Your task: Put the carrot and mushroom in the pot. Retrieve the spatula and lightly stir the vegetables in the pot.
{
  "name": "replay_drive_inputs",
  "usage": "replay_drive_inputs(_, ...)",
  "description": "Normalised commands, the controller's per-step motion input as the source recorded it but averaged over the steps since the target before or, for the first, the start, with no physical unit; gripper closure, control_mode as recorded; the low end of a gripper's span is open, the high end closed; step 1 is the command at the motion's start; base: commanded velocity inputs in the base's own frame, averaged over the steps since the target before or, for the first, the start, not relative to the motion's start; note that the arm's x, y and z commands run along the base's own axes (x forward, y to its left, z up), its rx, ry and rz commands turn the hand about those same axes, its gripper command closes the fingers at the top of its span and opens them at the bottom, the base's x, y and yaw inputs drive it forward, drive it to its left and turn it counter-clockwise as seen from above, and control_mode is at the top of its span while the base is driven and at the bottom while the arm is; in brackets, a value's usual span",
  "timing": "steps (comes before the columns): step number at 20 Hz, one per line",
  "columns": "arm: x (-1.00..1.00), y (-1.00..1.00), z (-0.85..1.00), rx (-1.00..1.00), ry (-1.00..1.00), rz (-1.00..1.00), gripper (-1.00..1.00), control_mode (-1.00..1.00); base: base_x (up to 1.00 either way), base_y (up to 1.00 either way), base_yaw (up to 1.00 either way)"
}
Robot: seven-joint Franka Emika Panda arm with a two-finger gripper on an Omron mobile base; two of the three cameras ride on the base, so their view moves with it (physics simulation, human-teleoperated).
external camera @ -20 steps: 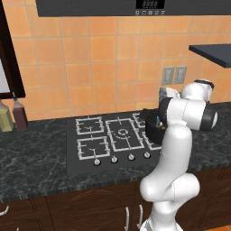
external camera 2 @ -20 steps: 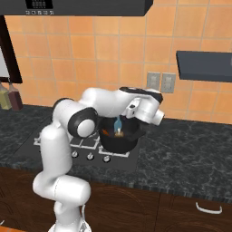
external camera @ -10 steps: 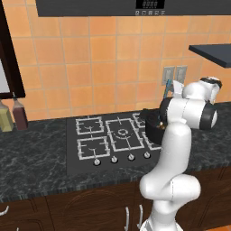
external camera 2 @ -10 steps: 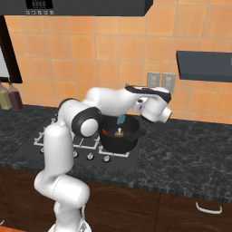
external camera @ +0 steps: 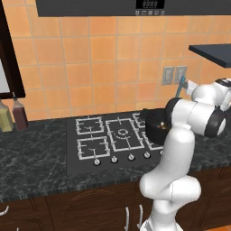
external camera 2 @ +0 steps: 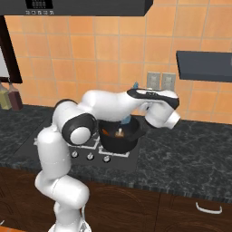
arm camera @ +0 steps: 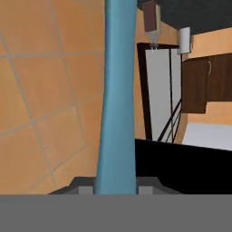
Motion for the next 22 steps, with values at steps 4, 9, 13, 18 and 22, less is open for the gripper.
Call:
replay_drive_inputs(4,0.15,-0.01,-0.52,0.0,0.05,-0.08,1.0,-1.0,0.0,0.0,0.0)
replay_drive_inputs(9,0.16,0.0,-0.59,0.0,0.07,-0.07,1.0,-1.0,0.0,0.0,0.0)
replay_drive_inputs(13,0.0,0.0,-0.44,0.02,0.04,-0.05,1.0,-1.0,0.0,0.0,0.0)
replay_drive_inputs(18,0.2,0.09,-0.46,0.02,0.06,-0.04,1.0,-1.0,0.0,0.0,0.0)
replay_drive_inputs(22,0.32,0.24,-0.48,0.03,0.03,-0.01,1.0,-1.0,0.0,0.0,0.0)
